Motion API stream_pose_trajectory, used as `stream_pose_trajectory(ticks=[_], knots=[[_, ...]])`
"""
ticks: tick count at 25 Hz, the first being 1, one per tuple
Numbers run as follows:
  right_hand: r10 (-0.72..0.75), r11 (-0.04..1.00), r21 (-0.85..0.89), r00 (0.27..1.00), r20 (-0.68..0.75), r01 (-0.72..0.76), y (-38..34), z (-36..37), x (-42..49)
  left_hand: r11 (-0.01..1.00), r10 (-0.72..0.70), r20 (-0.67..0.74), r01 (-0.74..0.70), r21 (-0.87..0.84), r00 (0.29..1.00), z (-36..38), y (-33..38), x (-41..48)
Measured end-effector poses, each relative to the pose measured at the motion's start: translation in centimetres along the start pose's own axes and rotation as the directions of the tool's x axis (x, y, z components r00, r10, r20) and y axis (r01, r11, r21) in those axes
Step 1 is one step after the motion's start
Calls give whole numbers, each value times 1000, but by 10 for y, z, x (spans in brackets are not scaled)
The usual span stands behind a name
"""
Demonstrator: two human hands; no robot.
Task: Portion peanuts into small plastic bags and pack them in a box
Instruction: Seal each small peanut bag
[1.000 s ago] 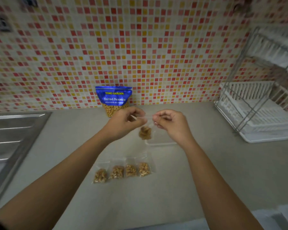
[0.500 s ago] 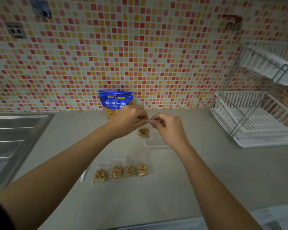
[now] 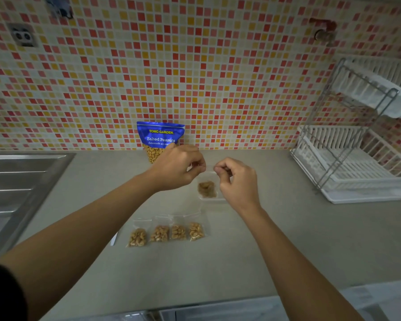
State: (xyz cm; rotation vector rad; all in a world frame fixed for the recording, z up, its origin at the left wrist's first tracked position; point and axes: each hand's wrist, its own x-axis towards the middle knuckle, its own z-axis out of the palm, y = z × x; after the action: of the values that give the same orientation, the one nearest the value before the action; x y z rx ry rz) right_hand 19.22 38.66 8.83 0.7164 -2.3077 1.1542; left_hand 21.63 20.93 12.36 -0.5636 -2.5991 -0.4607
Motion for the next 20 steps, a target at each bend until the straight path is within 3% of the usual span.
stream_pose_trajectory(ticks=[7, 10, 12, 15, 17, 20], knots=[[22, 1000, 14, 1000, 0, -22, 9, -1, -3, 999, 0, 43, -2, 47, 999, 7, -12, -2], [100, 994, 30, 994, 49, -101, 15, -2, -4, 960, -170, 95, 187, -209, 981, 19, -17, -14], [193, 978, 62, 977, 87, -199, 24, -1, -5, 812, -339, 191, 389, -435, 921, 39, -9, -28], [314, 941, 80, 936, 158, -329, 47, 7, -14, 467, -428, 367, 550, -693, 826, 86, 12, -51], [440, 885, 82, 881, 175, -459, 70, 18, -27, 276, -506, 399, 582, -765, 765, 117, 24, -61], [626, 740, 116, 741, 245, -663, 106, 38, -53, 97, -664, 454, 671, -735, 593, 153, 35, -70]])
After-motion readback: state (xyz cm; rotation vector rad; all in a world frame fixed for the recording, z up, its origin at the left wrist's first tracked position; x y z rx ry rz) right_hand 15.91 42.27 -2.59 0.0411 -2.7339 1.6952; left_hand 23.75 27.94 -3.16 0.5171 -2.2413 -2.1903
